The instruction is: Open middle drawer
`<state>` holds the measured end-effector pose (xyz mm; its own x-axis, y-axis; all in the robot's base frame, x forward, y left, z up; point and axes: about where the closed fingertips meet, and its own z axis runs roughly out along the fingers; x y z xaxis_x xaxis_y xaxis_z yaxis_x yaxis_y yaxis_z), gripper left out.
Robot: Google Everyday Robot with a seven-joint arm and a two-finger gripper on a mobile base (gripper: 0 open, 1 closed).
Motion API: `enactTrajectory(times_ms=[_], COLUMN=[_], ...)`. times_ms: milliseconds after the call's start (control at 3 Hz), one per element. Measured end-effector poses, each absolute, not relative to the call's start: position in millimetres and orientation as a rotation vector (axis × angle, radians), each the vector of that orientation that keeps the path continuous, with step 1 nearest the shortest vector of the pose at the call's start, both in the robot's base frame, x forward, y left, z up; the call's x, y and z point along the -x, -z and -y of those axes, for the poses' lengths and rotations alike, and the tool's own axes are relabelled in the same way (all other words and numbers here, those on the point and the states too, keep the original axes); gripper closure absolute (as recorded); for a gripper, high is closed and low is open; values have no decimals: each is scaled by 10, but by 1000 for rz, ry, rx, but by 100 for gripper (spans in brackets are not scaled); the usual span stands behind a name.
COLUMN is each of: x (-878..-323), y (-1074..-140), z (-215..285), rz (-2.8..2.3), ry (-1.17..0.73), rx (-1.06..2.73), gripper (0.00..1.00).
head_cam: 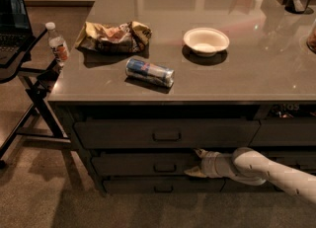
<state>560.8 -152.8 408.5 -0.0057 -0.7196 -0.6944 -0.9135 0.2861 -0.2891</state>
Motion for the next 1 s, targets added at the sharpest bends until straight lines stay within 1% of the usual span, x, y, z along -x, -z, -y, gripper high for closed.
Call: enactTrajectory(times_ms=[667,1000], x=[-5611,-5654], y=[-4085,-4128], z=[1528,1525], rz=[-1772,-1772], ry=[-312,-312], rx=[1483,1483], gripper=[89,100])
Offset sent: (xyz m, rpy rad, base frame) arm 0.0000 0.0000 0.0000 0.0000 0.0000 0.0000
